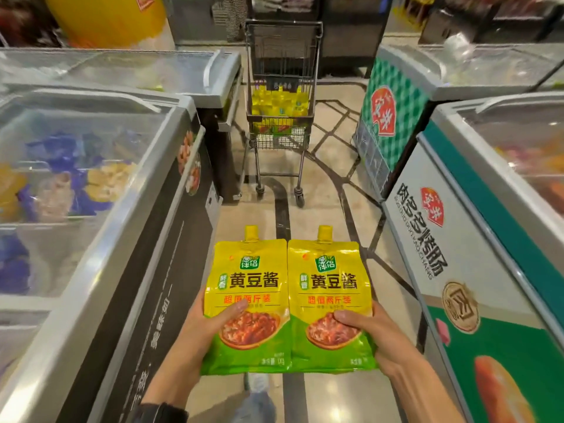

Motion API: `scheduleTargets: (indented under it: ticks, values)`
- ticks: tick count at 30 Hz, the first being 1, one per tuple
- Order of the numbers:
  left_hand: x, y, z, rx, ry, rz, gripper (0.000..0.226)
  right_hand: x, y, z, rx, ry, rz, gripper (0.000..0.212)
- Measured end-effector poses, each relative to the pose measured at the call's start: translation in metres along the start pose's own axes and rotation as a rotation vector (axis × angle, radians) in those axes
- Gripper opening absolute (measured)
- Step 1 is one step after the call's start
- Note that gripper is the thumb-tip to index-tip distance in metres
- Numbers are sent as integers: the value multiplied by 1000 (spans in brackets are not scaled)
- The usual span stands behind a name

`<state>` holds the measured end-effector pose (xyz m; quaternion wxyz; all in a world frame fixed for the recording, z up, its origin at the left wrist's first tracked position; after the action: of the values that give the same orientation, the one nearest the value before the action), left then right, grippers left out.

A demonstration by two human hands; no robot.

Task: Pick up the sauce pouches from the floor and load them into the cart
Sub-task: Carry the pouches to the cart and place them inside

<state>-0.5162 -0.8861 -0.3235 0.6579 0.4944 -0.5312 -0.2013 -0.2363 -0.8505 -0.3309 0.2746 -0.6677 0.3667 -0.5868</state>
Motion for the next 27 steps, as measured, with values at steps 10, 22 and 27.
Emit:
scheduleTargets:
  ticks: [10,22,27]
  values:
    - [-182,101,-55,-21,-138,24,92,-137,-99,-52,-75,94,0,109]
    - [-366,188,-159,-20,-104,33,105,-341,-212,-51,-67,146,-38,113]
    - [-424,239,-190,27,-62,-7,109,-412,-295,-73,-54,49,16,108]
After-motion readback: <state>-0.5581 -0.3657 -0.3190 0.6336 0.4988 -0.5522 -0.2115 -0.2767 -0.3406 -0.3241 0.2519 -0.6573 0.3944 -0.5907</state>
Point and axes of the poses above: each hand's wrist, its own x-axis away from the middle knuckle, its own z-axis out of the back of the hand, y = z × x, the point moved 5 cm from there along -x, towards the middle knuckle, and after that the axes turned 14 degrees about y, right-handed, at the moved point
